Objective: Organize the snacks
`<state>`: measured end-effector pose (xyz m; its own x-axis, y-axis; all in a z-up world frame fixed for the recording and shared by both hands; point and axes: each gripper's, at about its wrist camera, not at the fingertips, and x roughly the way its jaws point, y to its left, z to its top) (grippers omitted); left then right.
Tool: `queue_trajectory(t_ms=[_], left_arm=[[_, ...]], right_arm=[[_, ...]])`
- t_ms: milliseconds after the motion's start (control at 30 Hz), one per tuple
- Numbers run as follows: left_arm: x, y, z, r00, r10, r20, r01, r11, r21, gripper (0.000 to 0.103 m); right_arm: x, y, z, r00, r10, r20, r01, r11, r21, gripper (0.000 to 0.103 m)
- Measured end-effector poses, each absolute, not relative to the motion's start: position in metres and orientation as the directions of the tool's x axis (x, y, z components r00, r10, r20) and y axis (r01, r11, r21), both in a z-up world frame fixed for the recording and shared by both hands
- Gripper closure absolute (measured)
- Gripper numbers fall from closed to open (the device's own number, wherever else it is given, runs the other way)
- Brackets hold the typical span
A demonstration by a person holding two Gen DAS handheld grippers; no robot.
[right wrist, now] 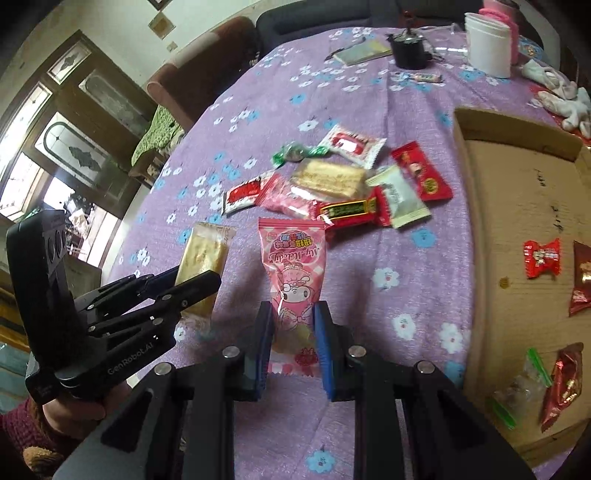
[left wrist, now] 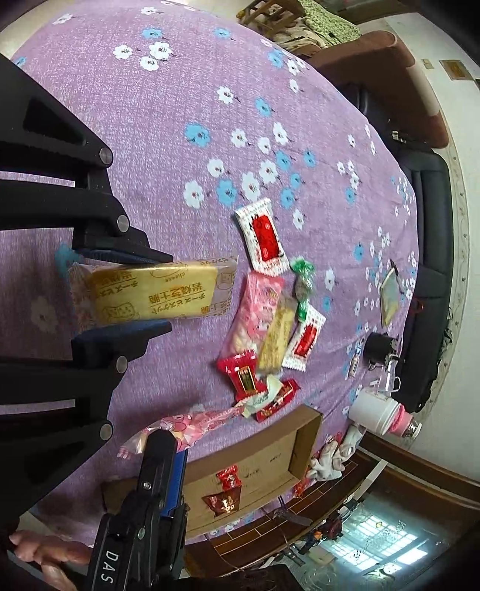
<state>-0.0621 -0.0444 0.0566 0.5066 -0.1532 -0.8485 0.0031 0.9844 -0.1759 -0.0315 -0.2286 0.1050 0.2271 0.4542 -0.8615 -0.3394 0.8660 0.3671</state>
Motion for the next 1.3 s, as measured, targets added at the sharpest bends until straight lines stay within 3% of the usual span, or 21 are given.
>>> queue_trajectory(t_ms=[300,1000,1300], left_arm=[[-0.091,-0.035,0.067,0.540,-0.126,-0.832,-0.031,0.985,-0.169,0.074],[-0.184,0.070,0.081,0.592,0.095,-0.800,-0.352,0.924,-0.151,0.074],[-0.176,0.065,0.078,0.583,0.078,-0.809,-0.338,0.929,-0.154,0.074]], right_arm=[[-0.034,-0.218,0.099,0.178,0.466,-0.866,-0.354,0.852,0.386,0.082],[-0.058,-0.035,0.082,-0.073,0.481,-0.873,-0.650,0.641,0.408,0.081],[-0.052,-0.043,0.082,-0.064,0.498,-0.865,-0.620,0.659,0.426,0.081]])
